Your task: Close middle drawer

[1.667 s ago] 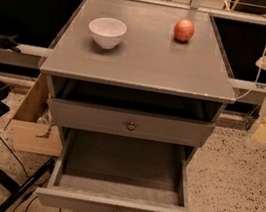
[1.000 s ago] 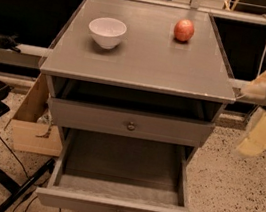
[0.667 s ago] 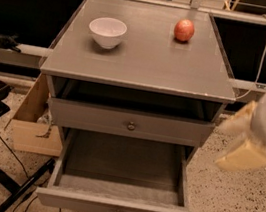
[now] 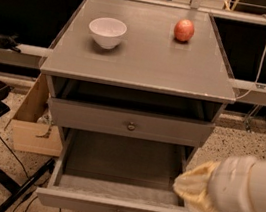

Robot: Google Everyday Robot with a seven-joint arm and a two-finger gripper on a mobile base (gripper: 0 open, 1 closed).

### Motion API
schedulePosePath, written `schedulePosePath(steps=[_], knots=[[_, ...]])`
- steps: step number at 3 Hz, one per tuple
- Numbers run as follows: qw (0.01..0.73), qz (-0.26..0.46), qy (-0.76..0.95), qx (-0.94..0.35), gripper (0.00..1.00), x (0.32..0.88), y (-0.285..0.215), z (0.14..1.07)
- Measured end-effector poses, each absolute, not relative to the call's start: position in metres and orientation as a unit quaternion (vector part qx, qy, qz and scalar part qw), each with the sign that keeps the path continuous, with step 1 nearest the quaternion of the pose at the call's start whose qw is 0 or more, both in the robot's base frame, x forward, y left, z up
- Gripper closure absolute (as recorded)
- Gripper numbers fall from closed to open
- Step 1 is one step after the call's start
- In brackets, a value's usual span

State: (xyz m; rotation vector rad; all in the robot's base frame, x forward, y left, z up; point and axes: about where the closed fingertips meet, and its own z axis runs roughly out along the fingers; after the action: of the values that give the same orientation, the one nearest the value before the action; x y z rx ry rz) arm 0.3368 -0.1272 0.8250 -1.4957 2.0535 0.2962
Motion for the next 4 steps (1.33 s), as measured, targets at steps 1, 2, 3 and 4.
schedulePosePath(steps=[1, 2, 3, 4], knots=[[0.258, 0.164, 0.798, -0.52, 1.0, 0.314, -0.116, 0.695], [0.199, 0.191, 0.825, -0.493, 1.0, 0.284, -0.119, 0.603], [0.156, 0.207, 0.848, -0.462, 1.0, 0.264, -0.131, 0.544], [0.153, 0.211, 0.85, -0.459, 1.0, 0.262, -0.131, 0.537]])
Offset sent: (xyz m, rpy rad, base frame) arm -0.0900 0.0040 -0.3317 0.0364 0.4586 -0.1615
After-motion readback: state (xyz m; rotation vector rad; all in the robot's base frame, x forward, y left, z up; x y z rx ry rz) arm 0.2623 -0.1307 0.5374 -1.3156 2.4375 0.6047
